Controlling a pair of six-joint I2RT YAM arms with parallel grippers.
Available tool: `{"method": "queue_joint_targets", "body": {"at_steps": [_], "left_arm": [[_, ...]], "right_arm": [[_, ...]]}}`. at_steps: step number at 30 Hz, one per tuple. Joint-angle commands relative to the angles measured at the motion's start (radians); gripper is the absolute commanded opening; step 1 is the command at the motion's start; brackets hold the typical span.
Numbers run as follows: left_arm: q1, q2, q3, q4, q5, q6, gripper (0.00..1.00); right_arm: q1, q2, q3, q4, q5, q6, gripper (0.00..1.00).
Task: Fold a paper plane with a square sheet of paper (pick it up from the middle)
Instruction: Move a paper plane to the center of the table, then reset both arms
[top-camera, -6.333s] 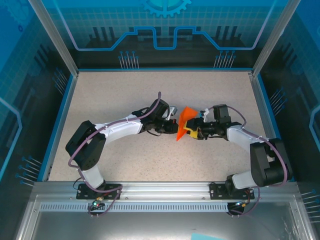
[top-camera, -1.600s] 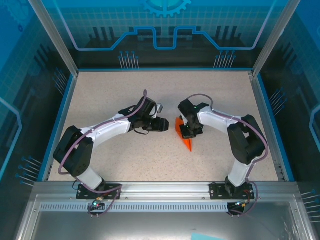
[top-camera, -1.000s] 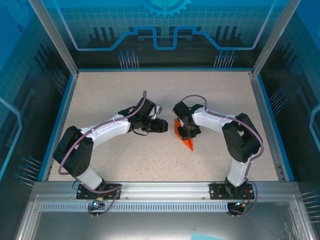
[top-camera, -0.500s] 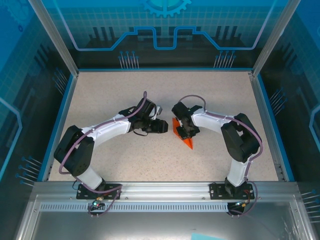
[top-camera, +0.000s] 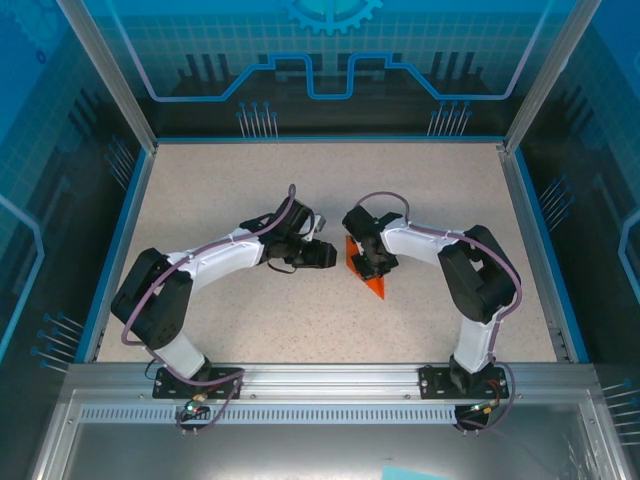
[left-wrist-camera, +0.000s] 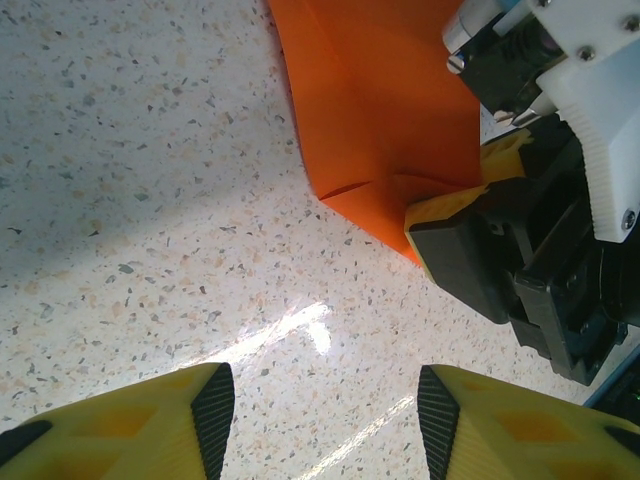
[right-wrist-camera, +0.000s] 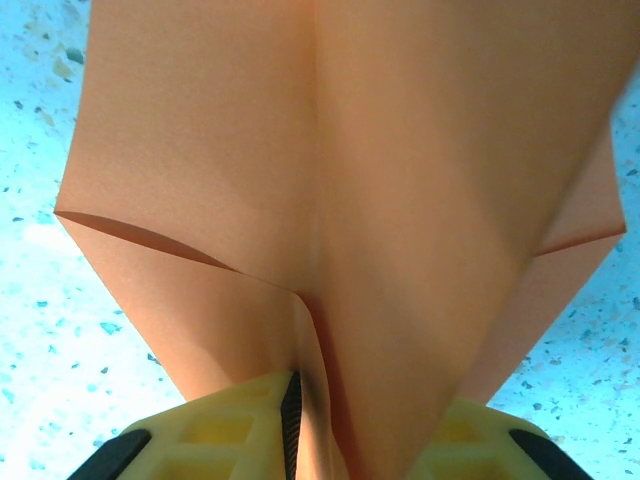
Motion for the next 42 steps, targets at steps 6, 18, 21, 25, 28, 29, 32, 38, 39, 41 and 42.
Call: {"method": "queue_joint_targets", "body": {"at_steps": [6, 18, 21, 25, 28, 29, 32, 38, 39, 41, 42], "left_arm": [[0.010, 0.012, 0.002, -0.011, 0.023, 0.033, 0.54], [0.014, -0.054, 0.105, -0.180, -0.149, 0.134, 0.62], [0.027, -0.092, 0.143, -0.259, -0.310, 0.187, 0.72], [0.088, -0.149, 0.134, -0.263, -0.415, 0.215, 0.85], [0.126, -0.189, 0.087, -0.235, -0.575, 0.225, 0.97], [0.139, -0.205, 0.056, -0.208, -0.631, 0.227, 0.99], [0.198, -0.254, -0.048, -0.106, -0.708, 0.222, 0.99], [0.318, -0.292, -0.229, 0.091, -0.791, 0.246, 0.99], [0.334, -0.297, -0.263, 0.141, -0.789, 0.257, 0.99], [0.378, -0.299, -0.291, 0.196, -0.772, 0.266, 0.99], [0.396, -0.300, -0.309, 0.243, -0.761, 0.279, 0.99]], "right_arm": [[0.016, 0.002, -0.013, 0.006, -0.015, -0.007, 0.25], [-0.028, -0.180, 0.050, -0.094, -0.027, -0.050, 0.36], [-0.077, -0.253, 0.063, -0.103, -0.114, -0.087, 0.41], [-0.143, -0.339, 0.052, -0.074, -0.165, -0.149, 0.49], [-0.208, -0.405, -0.006, 0.016, -0.177, -0.186, 0.57], [-0.235, -0.434, -0.041, 0.073, -0.183, -0.187, 0.59], [-0.299, -0.515, -0.163, 0.254, -0.135, -0.193, 0.73], [-0.393, -0.597, -0.363, 0.551, 0.036, -0.229, 0.98], [-0.411, -0.593, -0.377, 0.579, 0.041, -0.226, 0.99], [-0.444, -0.571, -0.404, 0.646, 0.043, -0.229, 0.99], [-0.457, -0.555, -0.414, 0.681, 0.055, -0.231, 0.99]]}}
